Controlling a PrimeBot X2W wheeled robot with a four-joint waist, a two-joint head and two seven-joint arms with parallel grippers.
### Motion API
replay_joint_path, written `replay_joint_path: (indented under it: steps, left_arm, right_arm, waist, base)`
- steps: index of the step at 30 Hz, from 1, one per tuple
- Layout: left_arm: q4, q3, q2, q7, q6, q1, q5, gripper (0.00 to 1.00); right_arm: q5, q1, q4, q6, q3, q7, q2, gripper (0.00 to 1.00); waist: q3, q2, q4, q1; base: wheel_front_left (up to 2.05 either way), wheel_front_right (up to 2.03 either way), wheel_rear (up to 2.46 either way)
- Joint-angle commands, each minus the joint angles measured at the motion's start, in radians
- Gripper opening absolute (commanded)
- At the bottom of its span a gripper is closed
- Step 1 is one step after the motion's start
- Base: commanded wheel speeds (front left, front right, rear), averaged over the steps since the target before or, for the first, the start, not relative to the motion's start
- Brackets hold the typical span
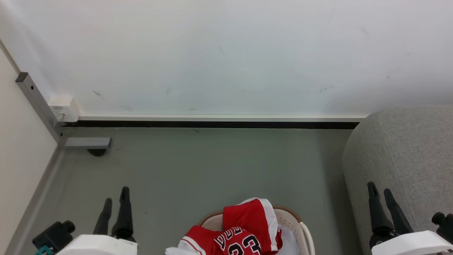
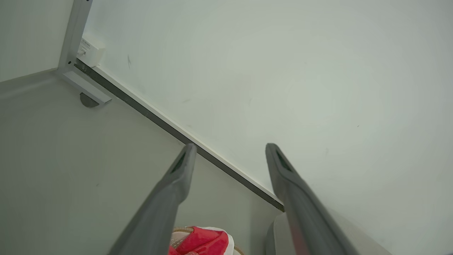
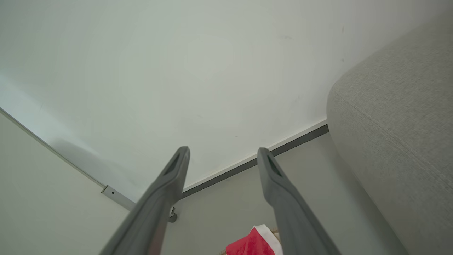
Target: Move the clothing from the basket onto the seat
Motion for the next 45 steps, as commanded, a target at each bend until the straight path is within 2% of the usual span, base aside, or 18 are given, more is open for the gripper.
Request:
replay_joint_path:
  steps: [1,27,45]
  left_arm:
    - [-0.015,-0.002,0.013,-0.008,0.003,-0.003,0.037,1.0]
    - [-0.035,-0.025,0.016,-0.081,0.031,0.01,0.321,1.0]
    - [-0.049,-0.023,0.009,-0.118,0.028,0.015,0.475,1.0]
  right_arm:
    - [-0.028,-0.027,-0.006,-0.001,0.004,-0.008,-0.015,1.0]
    - [-0.274,-0.039,0.0,-0.001,0.036,-0.081,-0.024,1.0]
    - [-0.409,-0.04,0.003,-0.002,0.064,-0.118,-0.038,1.0]
  waist:
    - [0.0,0.0,-0.001,0.0]
    - [-0.001,0.0,-0.019,0.0]
    - [-0.001,0.0,-0.028,0.0]
  base:
    - [0.0,0.0,0.0]
    - [0.0,0.0,0.0]
    - [0.0,0.0,0.0]
